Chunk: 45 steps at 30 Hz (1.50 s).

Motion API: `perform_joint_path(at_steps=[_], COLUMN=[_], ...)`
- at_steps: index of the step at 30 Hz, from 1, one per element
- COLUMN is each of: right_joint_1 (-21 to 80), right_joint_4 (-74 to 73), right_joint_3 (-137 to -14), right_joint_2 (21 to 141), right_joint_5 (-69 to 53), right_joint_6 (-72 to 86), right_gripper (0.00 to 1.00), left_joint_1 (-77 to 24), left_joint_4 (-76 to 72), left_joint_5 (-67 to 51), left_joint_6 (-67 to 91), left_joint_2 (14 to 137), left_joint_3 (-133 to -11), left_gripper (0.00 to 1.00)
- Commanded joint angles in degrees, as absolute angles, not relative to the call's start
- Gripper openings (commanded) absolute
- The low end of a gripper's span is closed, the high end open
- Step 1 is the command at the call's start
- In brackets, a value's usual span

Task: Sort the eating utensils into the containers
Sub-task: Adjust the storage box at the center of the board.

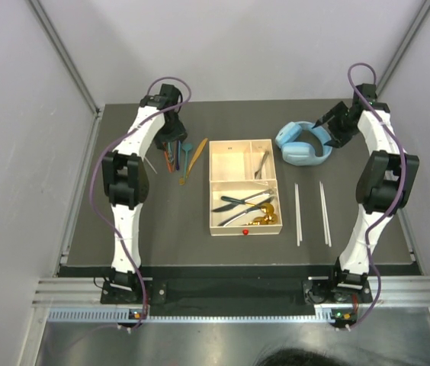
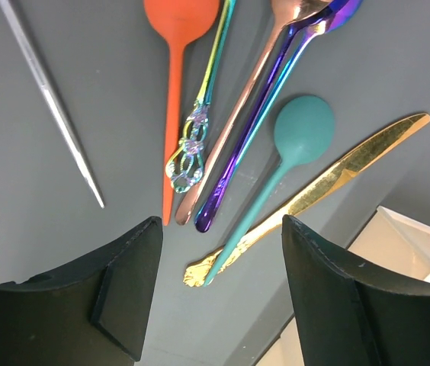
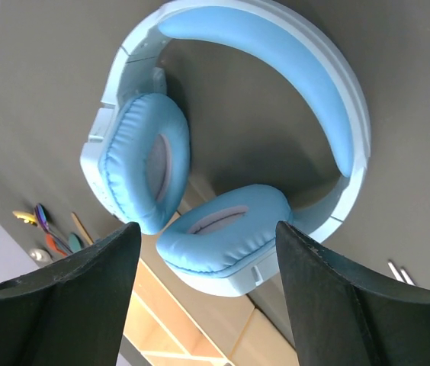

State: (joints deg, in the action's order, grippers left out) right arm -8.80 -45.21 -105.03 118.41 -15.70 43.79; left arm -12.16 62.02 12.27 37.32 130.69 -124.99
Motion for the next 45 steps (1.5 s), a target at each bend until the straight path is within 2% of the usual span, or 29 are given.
perform_joint_path(at_steps=[1, 23, 45], right_joint_1=[-9.05, -9.32, -9.58], right_joint_4=[-42.54, -33.75, -31.55], right_joint_3=[-109.07, -102.48, -94.92], right_joint_2=[118.83, 112.85, 107.67], right_joint_5=[-17.58, -18.19, -18.90], right_joint_6=[44.04, 43.33, 44.21], right_gripper=[0.71, 0.71, 0.71], left_joint_1=[-12.30, -13.89, -14.50], left_joint_4=[62.05, 47.38, 46.93], left_joint_5=[11.07, 13.89, 12.13], left_joint_6=[35.69, 34.01, 34.36], left_joint_2=[131.22, 123.31, 119.97], left_joint_3=[-128.93, -114.88, -109.51], left_gripper=[0.69, 0.70, 0.71])
